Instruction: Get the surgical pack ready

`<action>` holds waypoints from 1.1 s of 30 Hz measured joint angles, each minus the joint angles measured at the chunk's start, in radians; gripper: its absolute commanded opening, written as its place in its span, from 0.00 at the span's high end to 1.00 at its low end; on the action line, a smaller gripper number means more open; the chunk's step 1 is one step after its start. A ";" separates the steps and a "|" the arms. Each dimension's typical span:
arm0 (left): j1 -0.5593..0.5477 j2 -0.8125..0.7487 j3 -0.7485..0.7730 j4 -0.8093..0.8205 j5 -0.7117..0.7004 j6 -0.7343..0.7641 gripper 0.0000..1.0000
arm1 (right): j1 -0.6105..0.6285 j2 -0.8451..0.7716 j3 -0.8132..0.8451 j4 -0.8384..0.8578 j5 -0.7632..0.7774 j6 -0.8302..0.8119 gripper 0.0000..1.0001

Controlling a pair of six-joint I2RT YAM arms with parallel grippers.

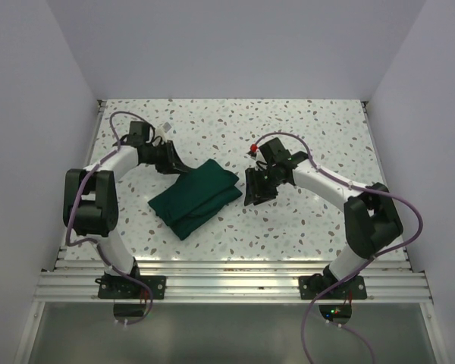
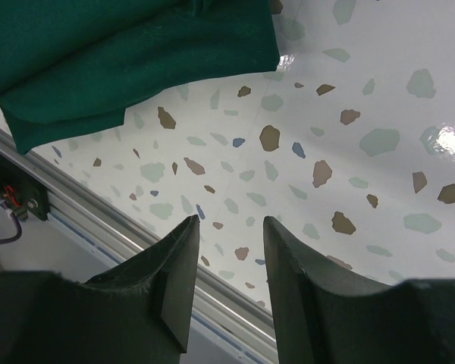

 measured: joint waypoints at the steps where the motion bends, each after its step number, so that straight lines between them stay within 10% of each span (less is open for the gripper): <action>1: 0.000 0.000 0.000 0.000 0.002 0.000 0.89 | 0.000 0.000 0.000 0.000 0.000 0.000 0.57; 17: -0.129 -0.381 -0.167 -0.005 0.029 -0.111 1.00 | -0.027 0.000 0.018 -0.006 -0.024 0.023 0.57; 26: -0.448 -0.622 -0.357 0.028 0.037 -0.319 0.54 | -0.216 0.001 0.043 -0.018 -0.046 0.038 0.58; 33: -0.478 -0.717 -0.275 -0.103 -0.077 -0.314 0.32 | -0.249 0.056 0.119 -0.033 -0.103 0.079 0.55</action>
